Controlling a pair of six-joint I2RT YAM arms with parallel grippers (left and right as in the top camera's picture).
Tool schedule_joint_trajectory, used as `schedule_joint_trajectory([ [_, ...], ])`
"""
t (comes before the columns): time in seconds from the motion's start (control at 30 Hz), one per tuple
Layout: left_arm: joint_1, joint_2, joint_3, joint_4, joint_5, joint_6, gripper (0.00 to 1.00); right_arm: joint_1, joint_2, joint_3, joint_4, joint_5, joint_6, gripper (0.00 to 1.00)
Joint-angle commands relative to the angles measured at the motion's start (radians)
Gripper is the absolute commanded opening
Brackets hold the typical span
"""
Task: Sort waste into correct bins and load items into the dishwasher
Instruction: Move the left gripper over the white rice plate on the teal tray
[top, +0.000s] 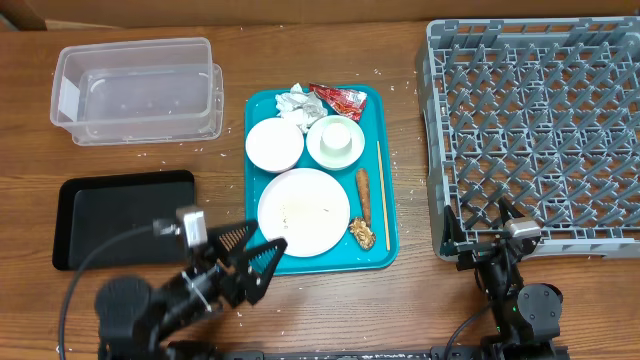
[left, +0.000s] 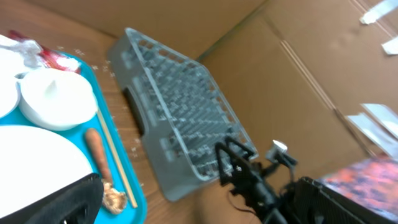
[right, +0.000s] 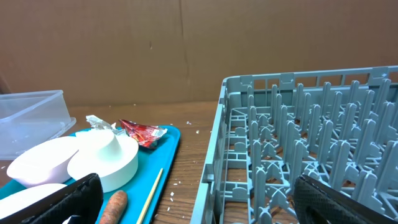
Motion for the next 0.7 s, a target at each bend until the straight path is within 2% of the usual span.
schedule_joint_trajectory([
  [0.0, 0.000, 0.246, 0.225, -0.287, -0.082, 0.305, 1.00, -0.003, -0.011, -0.010, 0.008, -0.002, -0.003, 1.00],
  [0.1, -0.037, 0.414, 0.385, -0.528, -0.169, 0.375, 1.00, -0.003, -0.011, -0.010, 0.008, -0.002, -0.003, 1.00],
  [0.17, -0.063, 0.493, 0.454, -0.600, -0.133, 0.360, 1.00, -0.003, -0.011, -0.010, 0.008, -0.002, -0.003, 1.00],
  [0.27, -0.079, 0.579, 0.497, -0.581, 0.019, 0.275, 1.00, -0.003, -0.011, -0.010, 0.008, -0.002, -0.003, 1.00],
  [0.33, -0.085, 0.616, 0.497, -0.512, 0.065, 0.291, 1.00, -0.003, -0.011, -0.010, 0.008, -0.002, -0.003, 1.00],
  [0.37, -0.111, 0.637, 0.499, -0.509, 0.002, 0.298, 1.00, -0.003, -0.011, -0.010, 0.008, -0.002, -0.003, 1.00],
  [0.43, -0.169, 0.651, 0.499, -0.533, -0.148, 0.239, 1.00, -0.003, -0.011, -0.010, 0.008, -0.002, -0.003, 1.00],
  [0.67, -0.509, 0.749, 0.530, -0.546, -0.595, 0.063, 1.00, -0.003, -0.011, -0.010, 0.008, -0.002, -0.003, 1.00],
])
